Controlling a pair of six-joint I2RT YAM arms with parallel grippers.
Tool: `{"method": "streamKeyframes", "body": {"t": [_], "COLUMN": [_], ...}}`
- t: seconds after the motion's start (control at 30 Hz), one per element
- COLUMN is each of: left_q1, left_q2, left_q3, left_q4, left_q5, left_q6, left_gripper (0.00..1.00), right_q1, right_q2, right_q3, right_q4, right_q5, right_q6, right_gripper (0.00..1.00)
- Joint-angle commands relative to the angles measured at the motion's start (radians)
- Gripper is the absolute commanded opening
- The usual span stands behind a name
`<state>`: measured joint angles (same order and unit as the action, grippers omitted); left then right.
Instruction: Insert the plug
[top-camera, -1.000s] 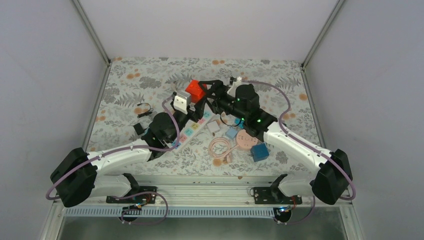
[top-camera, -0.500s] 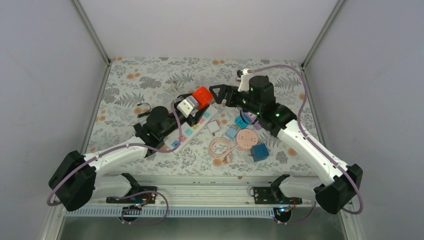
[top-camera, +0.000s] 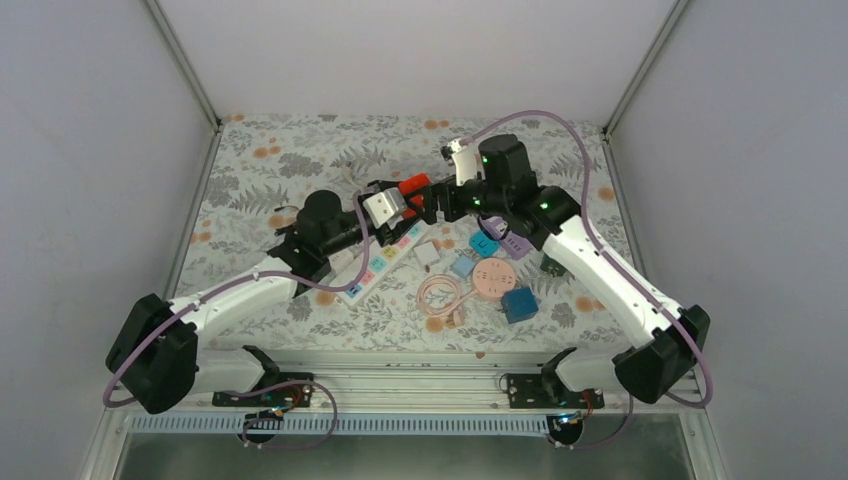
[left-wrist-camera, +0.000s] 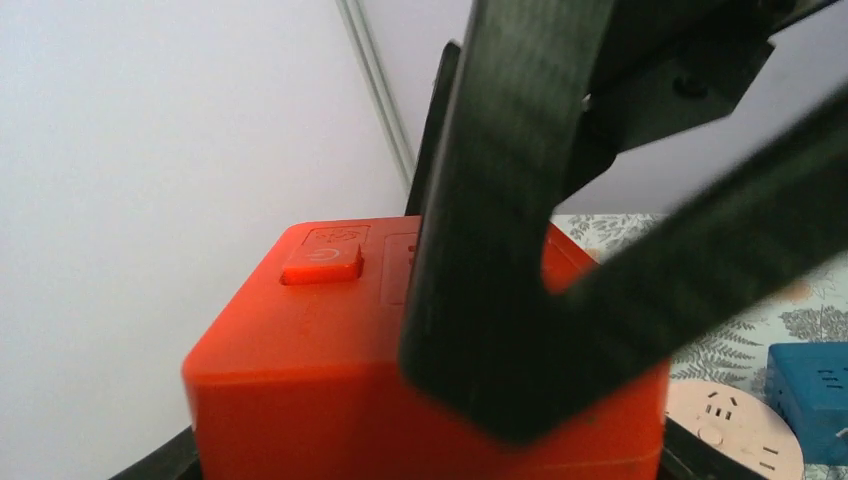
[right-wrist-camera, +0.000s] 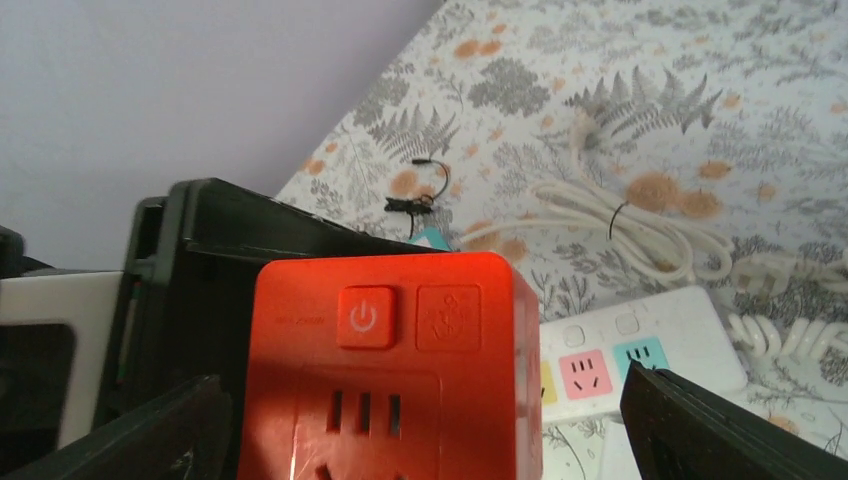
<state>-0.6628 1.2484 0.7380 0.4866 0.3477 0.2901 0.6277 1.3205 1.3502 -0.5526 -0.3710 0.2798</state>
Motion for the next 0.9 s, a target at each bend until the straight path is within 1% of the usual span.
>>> {"method": "streamKeyframes", "body": {"t": [0.0,0.17,0.27,0.3,0.4,0.47,0.5,0.53,0.57,0.6,0.63,0.67,0.77,0.87], "left_q1": [0.002,0.001,0.001,0.001,0.002,0.001,0.002,0.002,0.002,0.002,0.002,0.002,0.000,0.000], "left_q2": [0.031,0.038,0.046,0.046,0.049,0.053,0.055,0.055,0.056,0.054,0.049,0.047,0.020,-0.034], "left_q3": [0.055,0.058,0.066,0.068,0.071,0.081,0.086,0.090,0.092,0.102,0.117,0.138,0.137,0.105], "left_q4": [0.014,0.018,0.004,0.002,-0.006,-0.023,-0.030,-0.036,-0.043,-0.066,-0.104,-0.138,-0.209,-0.266], "left_q5": [0.067,0.069,0.061,0.057,0.039,0.019,0.005,-0.015,-0.039,-0.055,-0.080,-0.119,-0.210,-0.310], "left_q6": [0.040,0.044,0.043,0.044,0.039,0.028,0.022,0.006,-0.015,-0.035,-0.072,-0.123,-0.255,-0.350], "left_gripper": [0.46,0.46,0.46,0.46,0.47,0.50,0.53,0.59,0.70,0.79,0.91,0.99,1.00,1.00], "right_q1": [0.001,0.001,0.001,0.001,0.001,0.001,0.001,-0.002,-0.008,-0.018,-0.028,-0.039,-0.069,-0.096], "right_q2": [0.044,0.063,0.078,0.084,0.107,0.122,0.130,0.138,0.146,0.152,0.154,0.156,0.162,0.197], "right_q3": [0.034,0.033,0.028,0.029,0.035,0.041,0.051,0.059,0.068,0.072,0.076,0.078,0.067,0.066], "right_q4": [-0.051,-0.074,-0.075,-0.074,-0.070,-0.068,-0.070,-0.067,-0.062,-0.050,-0.035,-0.015,0.066,0.096], "right_q5": [-0.021,0.021,0.027,0.025,0.009,0.011,0.020,0.035,0.048,0.055,0.059,0.057,0.020,0.005], "right_q6": [-0.018,-0.002,0.002,0.002,0.001,-0.004,-0.008,-0.008,-0.009,-0.012,-0.015,-0.023,-0.083,-0.174], "right_gripper": [1.00,0.98,0.92,0.86,0.74,0.61,0.53,0.45,0.41,0.39,0.38,0.38,0.42,0.44]}}
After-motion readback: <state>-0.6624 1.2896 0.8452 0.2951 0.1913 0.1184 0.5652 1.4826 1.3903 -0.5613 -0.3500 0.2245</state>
